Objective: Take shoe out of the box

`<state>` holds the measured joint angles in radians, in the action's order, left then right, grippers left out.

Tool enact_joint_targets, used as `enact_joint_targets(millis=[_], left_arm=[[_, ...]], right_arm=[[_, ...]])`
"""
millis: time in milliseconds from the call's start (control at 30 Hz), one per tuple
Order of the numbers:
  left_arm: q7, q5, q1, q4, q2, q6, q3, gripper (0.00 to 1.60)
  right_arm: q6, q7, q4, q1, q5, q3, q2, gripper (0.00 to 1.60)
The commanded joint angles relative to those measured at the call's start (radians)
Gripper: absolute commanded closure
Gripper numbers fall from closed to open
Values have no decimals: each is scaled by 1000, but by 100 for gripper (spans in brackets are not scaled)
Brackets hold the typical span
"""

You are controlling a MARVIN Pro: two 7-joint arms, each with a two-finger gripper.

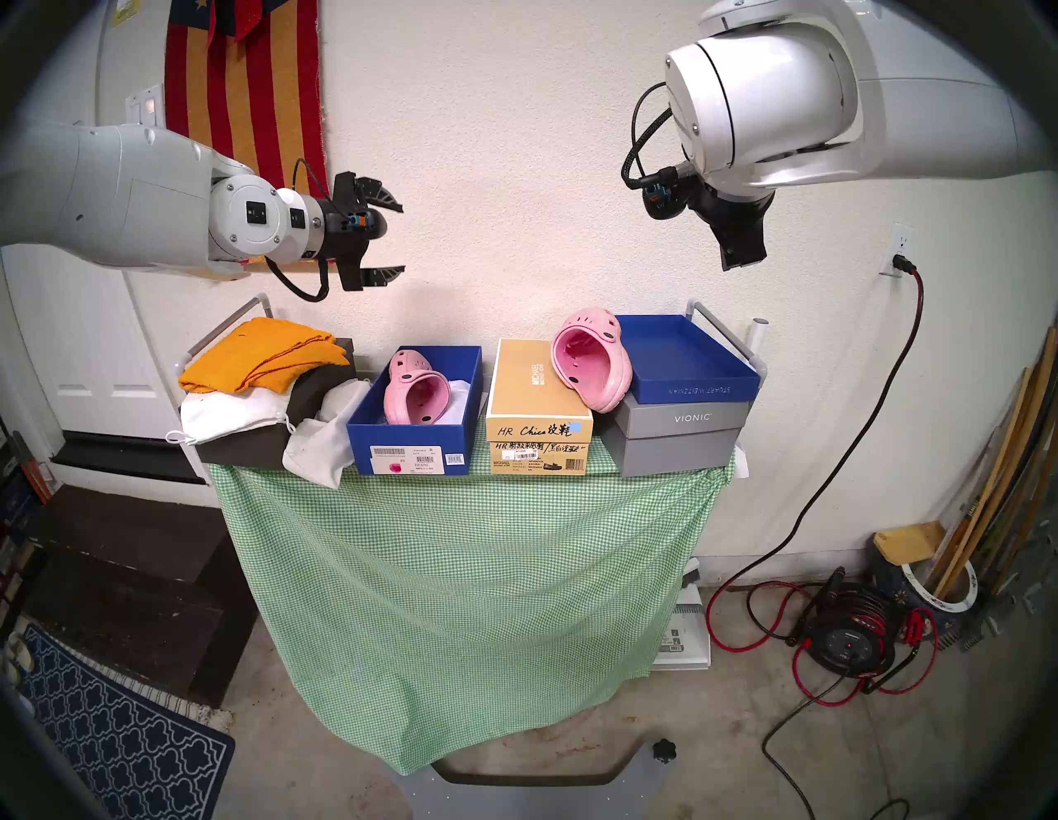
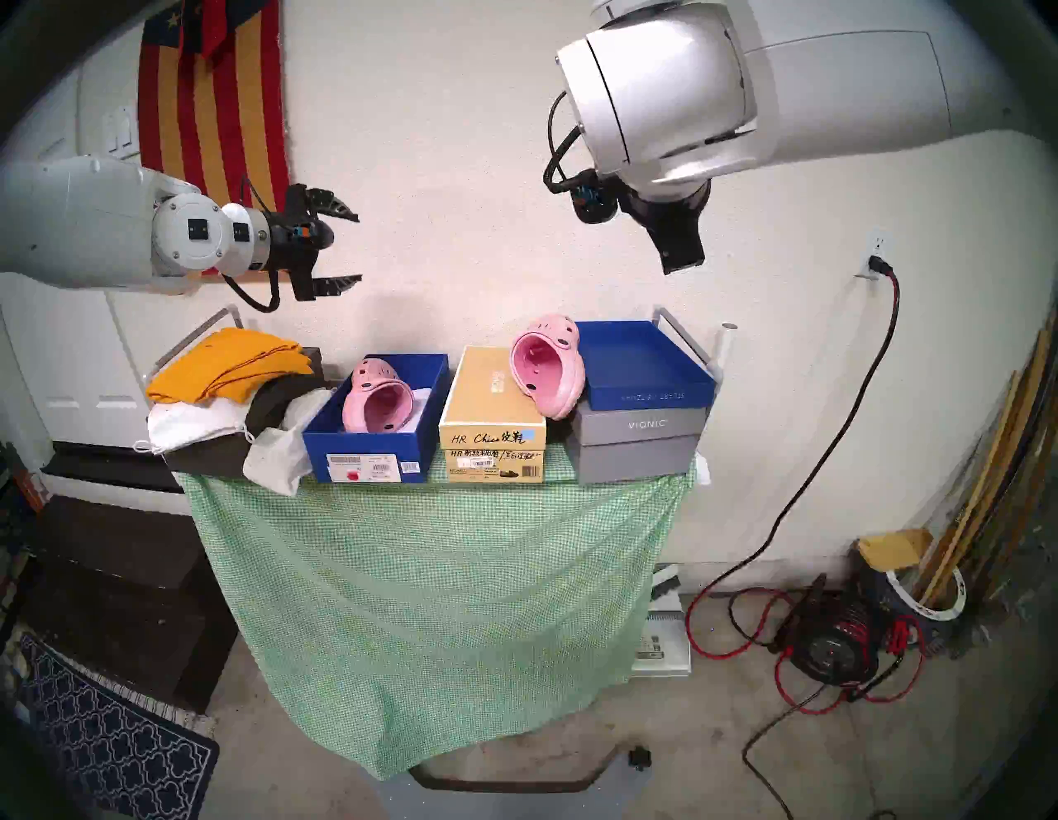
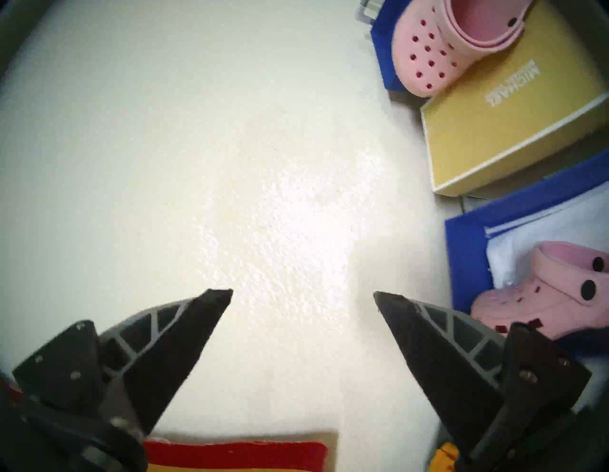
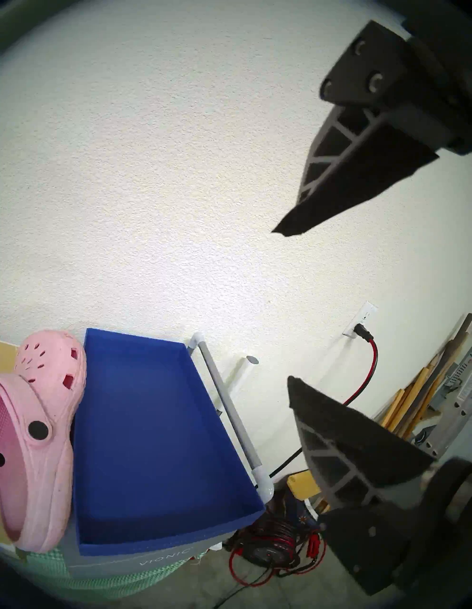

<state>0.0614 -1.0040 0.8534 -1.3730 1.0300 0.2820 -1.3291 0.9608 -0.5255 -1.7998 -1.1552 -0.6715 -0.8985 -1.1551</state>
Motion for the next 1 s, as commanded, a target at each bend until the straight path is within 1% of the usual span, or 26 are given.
enact_joint_targets(millis=[0,33,133,167,233,267,367,400,433,533,567,667,700,733,967], left_arm=[[-97,-51,38,-74,48,-84,-1,0],[-97,-51,38,-74,48,-84,-1,0],[-141,-64,66,-123,60,-119,-3,0],[-167,-78,90,-147,63,-147,-4,0],[-174,-84,101,-151,62,-155,-3,0],[-196,-98,123,-164,65,-185,-5,0],[-232,-121,127,-170,74,-237,-16,0],[-238,-125,119,-166,81,-260,-22,0],[-238,-125,119,-166,81,-260,-22,0],[-266,-158,93,-146,85,-299,-24,0],[-283,-180,76,-140,93,-322,-19,0],[-298,-195,60,-142,106,-342,-13,0],[-313,-218,39,-139,114,-363,-6,0],[-313,-218,39,-139,114,-363,-6,0],[-342,-279,-51,-99,138,-395,31,0]], right_arm=[[-1,22,2,-21,-24,-13,-12,0],[-1,22,2,-21,-24,-13,-12,0],[-1,31,2,-26,-39,-19,-19,0],[-1,38,1,-29,-50,-24,-24,0],[-1,40,1,-30,-53,-26,-25,0],[-1,48,1,-34,-64,-31,-30,0],[-1,61,0,-40,-84,-39,-39,0],[-1,66,0,-43,-92,-43,-42,0],[-1,66,0,-43,-92,-43,-42,0],[-1,79,-1,-49,-112,-51,-51,0],[-1,89,-1,-53,-126,-57,-57,0],[-1,99,-2,-57,-141,-63,-63,0],[-1,110,-2,-61,-159,-69,-70,0],[-1,110,-2,-61,-159,-69,-70,0],[-1,143,-3,-73,-210,-88,-91,0]])
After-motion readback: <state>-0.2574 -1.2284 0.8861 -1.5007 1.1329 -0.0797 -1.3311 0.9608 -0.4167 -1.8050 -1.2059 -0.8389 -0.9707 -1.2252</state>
